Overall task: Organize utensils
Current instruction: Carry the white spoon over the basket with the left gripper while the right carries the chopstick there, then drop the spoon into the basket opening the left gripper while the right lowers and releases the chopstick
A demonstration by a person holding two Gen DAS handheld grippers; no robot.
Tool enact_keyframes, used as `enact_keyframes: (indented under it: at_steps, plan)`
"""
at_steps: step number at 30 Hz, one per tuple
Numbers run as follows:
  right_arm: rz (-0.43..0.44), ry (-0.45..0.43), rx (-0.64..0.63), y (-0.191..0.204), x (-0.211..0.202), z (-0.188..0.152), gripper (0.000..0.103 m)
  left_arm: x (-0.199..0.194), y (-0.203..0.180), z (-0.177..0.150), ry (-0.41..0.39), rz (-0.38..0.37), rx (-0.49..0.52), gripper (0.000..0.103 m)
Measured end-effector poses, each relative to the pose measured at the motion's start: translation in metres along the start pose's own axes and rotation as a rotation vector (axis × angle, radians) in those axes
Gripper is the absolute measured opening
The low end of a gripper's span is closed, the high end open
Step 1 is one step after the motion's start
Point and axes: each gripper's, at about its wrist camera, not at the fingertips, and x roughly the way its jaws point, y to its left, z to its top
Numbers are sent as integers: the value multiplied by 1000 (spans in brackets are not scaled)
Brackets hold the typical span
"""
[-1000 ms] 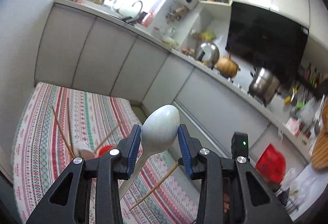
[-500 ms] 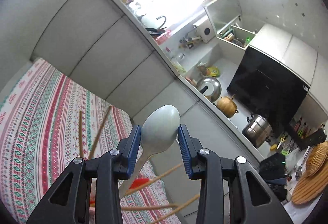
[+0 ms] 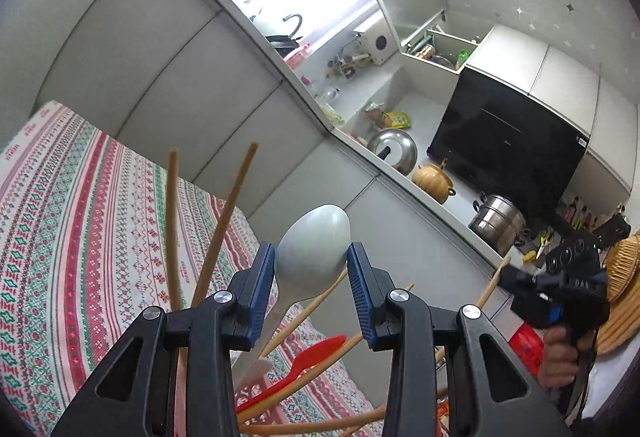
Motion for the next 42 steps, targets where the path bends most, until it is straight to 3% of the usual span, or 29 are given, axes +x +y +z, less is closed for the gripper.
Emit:
enact_keyframes:
  at_steps: [4,6,8,12,16,21,25,28,33,42]
  plan:
    - [5,-22,-5,5,-1,3,7,-3,9,-10,13,0,1,41]
    - [13,-29,-9,10,0,5,7,-6,10,-11,16,2,-7,48]
    - [15,-41,-19,16,1,6,7,-11,10,-9,1,18,-16,66]
    - [10,-72,-43,27,4,10,7,-28,6,-3,-17,91,-29,68]
    - [3,-98,-64,37,10,11,7,-47,-3,-1,-6,249,-26,71]
    - [6,-120,-72,45,15,15,7,-79,-16,-4,9,509,-30,72]
    - [15,-164,-71,52,10,22,7,-96,-20,-10,82,731,-40,73]
    - [29,-184,-83,59,10,23,7,-100,-14,-18,180,835,-86,74]
    - [48,-160,-87,65,26,18,7,-105,-2,-34,284,884,-153,74]
    - [38,-120,-190,79,83,-16,7,-94,-11,-42,330,895,-144,74]
